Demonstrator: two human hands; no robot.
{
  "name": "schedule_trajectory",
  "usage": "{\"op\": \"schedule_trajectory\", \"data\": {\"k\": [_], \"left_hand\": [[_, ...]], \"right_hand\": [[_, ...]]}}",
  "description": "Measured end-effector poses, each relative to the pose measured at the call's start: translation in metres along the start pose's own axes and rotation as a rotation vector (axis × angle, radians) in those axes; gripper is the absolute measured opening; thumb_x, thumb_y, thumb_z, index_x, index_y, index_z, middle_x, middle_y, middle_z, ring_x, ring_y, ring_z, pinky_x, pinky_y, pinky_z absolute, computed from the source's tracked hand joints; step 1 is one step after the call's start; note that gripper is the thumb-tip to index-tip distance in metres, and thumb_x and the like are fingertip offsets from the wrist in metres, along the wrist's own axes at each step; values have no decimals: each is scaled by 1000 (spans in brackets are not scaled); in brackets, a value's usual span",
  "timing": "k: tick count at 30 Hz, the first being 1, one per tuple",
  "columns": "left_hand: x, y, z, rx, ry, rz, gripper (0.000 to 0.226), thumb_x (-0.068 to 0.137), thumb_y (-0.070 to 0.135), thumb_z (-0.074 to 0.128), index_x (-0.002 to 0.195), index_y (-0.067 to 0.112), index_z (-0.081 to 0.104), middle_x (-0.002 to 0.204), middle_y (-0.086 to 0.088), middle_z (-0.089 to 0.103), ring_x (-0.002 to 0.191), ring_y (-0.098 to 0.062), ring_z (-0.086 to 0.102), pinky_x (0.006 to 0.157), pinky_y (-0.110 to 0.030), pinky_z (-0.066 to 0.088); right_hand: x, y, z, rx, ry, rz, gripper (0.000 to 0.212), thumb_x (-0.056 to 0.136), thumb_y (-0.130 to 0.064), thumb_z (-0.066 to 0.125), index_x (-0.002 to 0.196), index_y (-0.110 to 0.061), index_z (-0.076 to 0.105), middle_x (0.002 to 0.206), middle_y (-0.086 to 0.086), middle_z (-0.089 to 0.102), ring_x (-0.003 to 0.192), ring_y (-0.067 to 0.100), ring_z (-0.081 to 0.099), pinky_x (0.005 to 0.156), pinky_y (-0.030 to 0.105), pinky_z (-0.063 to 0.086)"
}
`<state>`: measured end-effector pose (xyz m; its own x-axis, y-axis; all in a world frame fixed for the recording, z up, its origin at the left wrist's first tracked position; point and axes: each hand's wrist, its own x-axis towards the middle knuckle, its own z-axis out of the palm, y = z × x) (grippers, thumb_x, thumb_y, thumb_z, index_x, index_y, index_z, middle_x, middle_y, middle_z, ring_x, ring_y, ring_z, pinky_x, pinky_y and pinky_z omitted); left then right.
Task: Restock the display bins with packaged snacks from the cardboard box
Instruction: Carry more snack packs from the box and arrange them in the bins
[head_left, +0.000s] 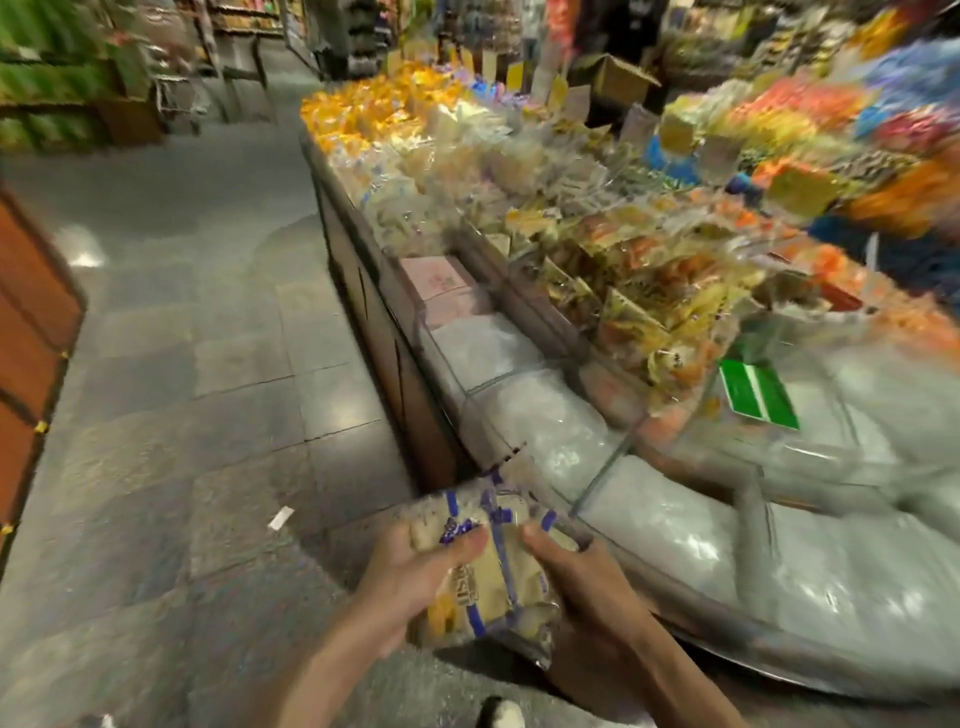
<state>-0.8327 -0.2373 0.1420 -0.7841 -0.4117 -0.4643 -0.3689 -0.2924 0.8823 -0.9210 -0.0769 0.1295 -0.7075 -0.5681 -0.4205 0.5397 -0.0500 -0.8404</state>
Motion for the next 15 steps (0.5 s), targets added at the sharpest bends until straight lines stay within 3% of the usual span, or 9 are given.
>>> {"op": "schedule_trajectory", "data": {"k": [3, 5, 7, 10, 11, 13, 15], "left_hand": [[17, 7, 31, 26, -79, 15, 20, 80, 10, 78, 86, 14, 59, 67, 14, 73, 57, 4, 67, 53, -15, 51], [32, 11, 48, 53, -112, 13, 17, 83, 7, 76, 89, 12, 60, 61, 21, 69, 56, 6, 66, 51, -11, 50], [49, 16, 61, 50, -117, 20, 16, 83, 11, 78, 90, 13, 63, 63, 19, 70, 58, 4, 67, 53, -12, 51], [82, 24, 75, 61, -85, 10, 18, 79, 22, 81, 87, 14, 67, 70, 14, 74, 63, 2, 69, 57, -12, 52], [90, 31, 80, 53, -82, -10, 18, 81, 23, 80, 88, 15, 66, 68, 14, 74, 62, 4, 68, 56, -11, 51], [112, 32, 90, 47, -118, -15, 18, 87, 24, 75, 85, 21, 58, 65, 14, 70, 53, 14, 60, 47, -5, 43], [125, 38, 101, 56, -131, -9, 24, 90, 26, 73, 80, 25, 50, 76, 14, 58, 47, 21, 52, 43, -2, 37]], "right_hand": [[-6, -16, -21, 45, 78, -40, 30, 83, -9, 69, 109, 5, 71, 102, 27, 73, 86, 36, 75, 63, 35, 61], [3, -22, -34, 59, 128, -45, 31, 75, -7, 71, 104, 5, 72, 94, 27, 74, 72, 32, 75, 53, 31, 58], [19, -29, -47, 82, 143, -45, 37, 69, -7, 76, 104, 5, 72, 96, 28, 73, 74, 36, 75, 57, 39, 61], [46, -41, -65, 57, 175, -45, 51, 58, -22, 94, 103, -5, 76, 104, 27, 73, 92, 45, 72, 89, 65, 53], [54, -45, -71, 71, 180, -43, 54, 54, -25, 94, 102, -8, 77, 106, 27, 72, 96, 47, 70, 93, 69, 48], [70, -51, -88, 111, 184, -25, 49, 60, -17, 93, 104, -5, 75, 109, 28, 71, 98, 48, 70, 89, 69, 49], [84, -57, -101, 133, 191, -11, 47, 67, -6, 83, 112, 3, 70, 108, 29, 71, 95, 46, 71, 76, 60, 59]]}}
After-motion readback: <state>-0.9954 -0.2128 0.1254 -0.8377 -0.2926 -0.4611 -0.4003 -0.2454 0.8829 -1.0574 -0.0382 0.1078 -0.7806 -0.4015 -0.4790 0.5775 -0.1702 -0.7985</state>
